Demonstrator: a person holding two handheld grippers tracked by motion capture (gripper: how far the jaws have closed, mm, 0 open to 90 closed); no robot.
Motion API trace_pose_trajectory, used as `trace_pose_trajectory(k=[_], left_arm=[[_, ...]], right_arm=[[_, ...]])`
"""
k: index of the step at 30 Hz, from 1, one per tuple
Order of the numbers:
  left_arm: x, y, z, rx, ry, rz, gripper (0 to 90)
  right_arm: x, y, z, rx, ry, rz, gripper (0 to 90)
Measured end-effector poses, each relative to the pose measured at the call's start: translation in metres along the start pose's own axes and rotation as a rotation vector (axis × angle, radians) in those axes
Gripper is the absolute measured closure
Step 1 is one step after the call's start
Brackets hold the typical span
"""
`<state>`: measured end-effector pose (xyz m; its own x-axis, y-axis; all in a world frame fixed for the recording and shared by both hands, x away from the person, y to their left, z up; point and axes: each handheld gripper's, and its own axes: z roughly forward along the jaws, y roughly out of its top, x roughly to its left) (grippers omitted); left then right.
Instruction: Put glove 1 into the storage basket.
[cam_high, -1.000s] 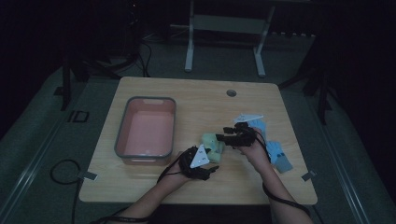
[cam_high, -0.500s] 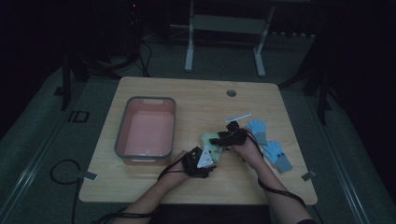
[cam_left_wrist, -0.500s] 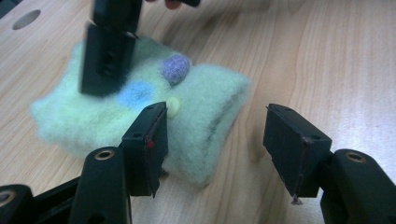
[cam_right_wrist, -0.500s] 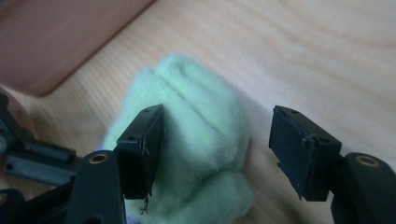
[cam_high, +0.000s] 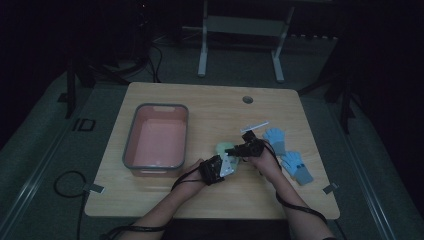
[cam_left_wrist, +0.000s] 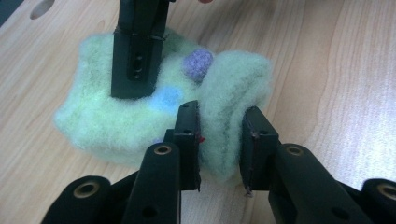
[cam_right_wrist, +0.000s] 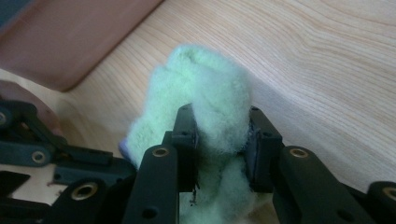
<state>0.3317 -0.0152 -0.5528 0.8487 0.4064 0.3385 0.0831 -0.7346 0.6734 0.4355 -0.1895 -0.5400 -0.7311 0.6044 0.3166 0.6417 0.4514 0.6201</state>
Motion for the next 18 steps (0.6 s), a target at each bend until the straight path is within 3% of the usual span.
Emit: trace_pose_trajectory(k=[4,18], left_arm=[[0.0,0.008,-0.008,0.003,0.007,0.007,72.7],[0.012,0.036,-0.049,0.001,0.038,0.038,72.8]], right_arm=[[0.002,0.002,-0.004,-0.008,0.012,0.015,70.5],[0.025,0.025,-0.04,-0.072,0.031,-0.03,71.0]])
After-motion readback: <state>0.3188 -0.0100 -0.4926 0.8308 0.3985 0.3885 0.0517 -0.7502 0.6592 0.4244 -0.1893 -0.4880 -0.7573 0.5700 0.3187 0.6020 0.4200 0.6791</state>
